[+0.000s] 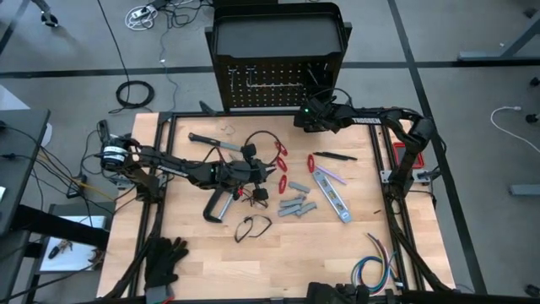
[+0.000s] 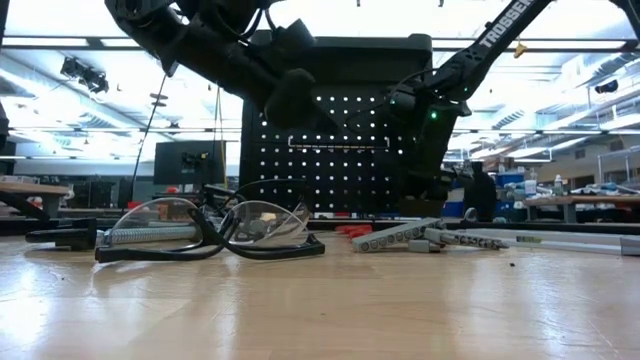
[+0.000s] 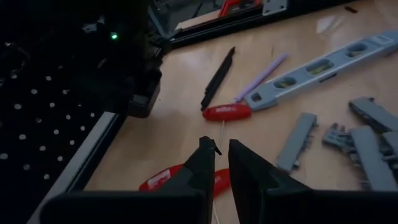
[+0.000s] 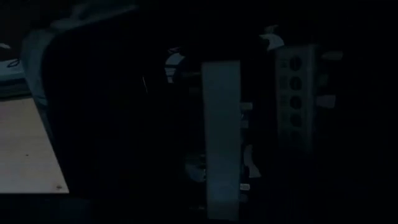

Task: Hang tools onto peg board
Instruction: Put the screwdriver bits on the table

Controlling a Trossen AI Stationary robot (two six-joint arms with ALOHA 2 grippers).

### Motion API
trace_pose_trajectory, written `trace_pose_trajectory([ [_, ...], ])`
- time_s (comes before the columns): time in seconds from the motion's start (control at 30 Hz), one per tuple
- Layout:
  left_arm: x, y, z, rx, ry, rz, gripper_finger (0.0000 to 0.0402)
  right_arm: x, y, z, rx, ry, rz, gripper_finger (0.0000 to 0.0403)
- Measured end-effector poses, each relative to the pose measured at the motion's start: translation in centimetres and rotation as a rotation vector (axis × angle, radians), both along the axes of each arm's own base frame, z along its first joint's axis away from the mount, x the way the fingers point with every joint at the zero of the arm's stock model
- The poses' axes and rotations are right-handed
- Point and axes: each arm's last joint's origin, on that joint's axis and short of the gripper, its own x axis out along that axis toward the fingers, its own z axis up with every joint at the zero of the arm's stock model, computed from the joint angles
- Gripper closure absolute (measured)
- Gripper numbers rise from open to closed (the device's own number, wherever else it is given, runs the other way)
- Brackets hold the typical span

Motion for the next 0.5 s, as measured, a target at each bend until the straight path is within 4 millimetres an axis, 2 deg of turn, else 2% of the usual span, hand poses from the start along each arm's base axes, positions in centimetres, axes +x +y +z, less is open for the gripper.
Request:
trace_pose_trajectory([
  [0.13,-0.17,-0.19,-0.33,0.000,0.014,-0.009,0.0355,-0.16,-0.22,0.01,-0.006,0.015,0.016,0.0179],
  [0.27,-0.27,-0.17,-0.52,0.031,0.048,-0.017,0.0355,0.00,-0.04,-0.01,-0.007,0.018,0.031,0.0201],
  [0.5,-0.39,-0.28,-0.11,0.052,0.038,-0.008,0.0355,0.38,0.24,0.05,-0.024,0.027,0.072,0.0288],
])
